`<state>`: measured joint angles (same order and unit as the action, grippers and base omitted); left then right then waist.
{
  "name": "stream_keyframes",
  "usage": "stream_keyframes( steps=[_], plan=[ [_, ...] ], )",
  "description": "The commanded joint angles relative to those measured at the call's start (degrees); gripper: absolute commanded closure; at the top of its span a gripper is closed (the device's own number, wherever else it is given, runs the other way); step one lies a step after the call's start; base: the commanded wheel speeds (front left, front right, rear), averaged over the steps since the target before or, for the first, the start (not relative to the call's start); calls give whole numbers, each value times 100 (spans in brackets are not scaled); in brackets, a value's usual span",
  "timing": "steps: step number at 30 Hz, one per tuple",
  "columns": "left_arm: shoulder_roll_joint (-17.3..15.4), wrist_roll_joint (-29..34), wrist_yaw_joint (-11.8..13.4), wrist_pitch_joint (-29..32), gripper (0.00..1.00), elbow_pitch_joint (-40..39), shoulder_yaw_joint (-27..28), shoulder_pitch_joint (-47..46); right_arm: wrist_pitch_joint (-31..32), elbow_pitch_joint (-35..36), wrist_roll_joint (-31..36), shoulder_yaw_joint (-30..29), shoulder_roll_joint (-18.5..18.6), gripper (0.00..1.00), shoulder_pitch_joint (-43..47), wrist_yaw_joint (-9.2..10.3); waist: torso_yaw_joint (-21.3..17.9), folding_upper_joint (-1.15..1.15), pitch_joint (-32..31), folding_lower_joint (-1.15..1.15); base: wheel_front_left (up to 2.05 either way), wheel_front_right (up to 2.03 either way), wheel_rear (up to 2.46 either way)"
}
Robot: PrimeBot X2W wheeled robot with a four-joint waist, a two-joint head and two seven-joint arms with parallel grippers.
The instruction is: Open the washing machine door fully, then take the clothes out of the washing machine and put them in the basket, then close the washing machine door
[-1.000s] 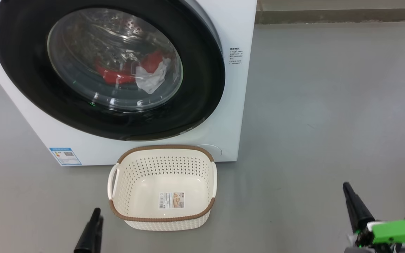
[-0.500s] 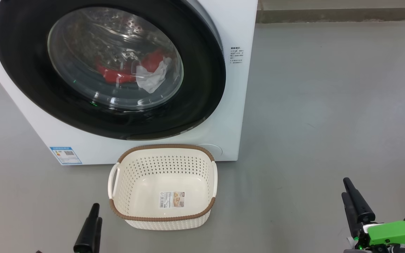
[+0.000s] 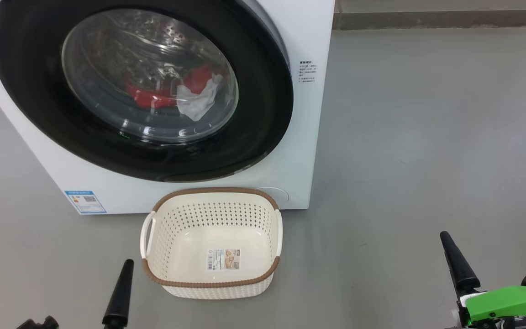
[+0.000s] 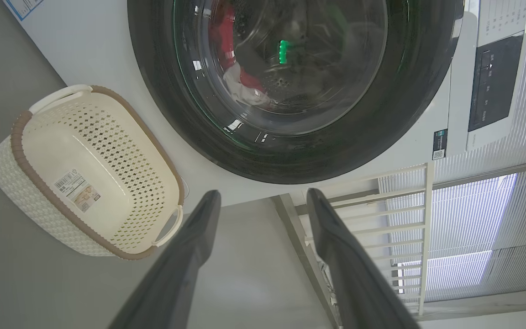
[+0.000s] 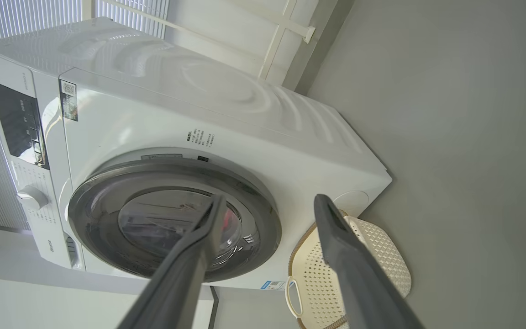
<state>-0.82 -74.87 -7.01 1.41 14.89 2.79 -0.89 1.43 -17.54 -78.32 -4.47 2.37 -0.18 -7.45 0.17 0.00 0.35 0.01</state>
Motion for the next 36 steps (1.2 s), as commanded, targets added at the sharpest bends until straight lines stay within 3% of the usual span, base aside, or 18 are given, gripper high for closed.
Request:
stream_keyframes(
  steps=[1,36],
  plan=[
    [-72,184,-3,-51,0,-206,28,-26,-59,175,143,65,118,0,-72,-2,0,0,0,-1,0,0,0],
    [-211,3168,380,-627,0,-638,-429,136,-632,371,2405,378,373,0,96,-2,-25,0,-13,-1,0,0,0]
  ],
)
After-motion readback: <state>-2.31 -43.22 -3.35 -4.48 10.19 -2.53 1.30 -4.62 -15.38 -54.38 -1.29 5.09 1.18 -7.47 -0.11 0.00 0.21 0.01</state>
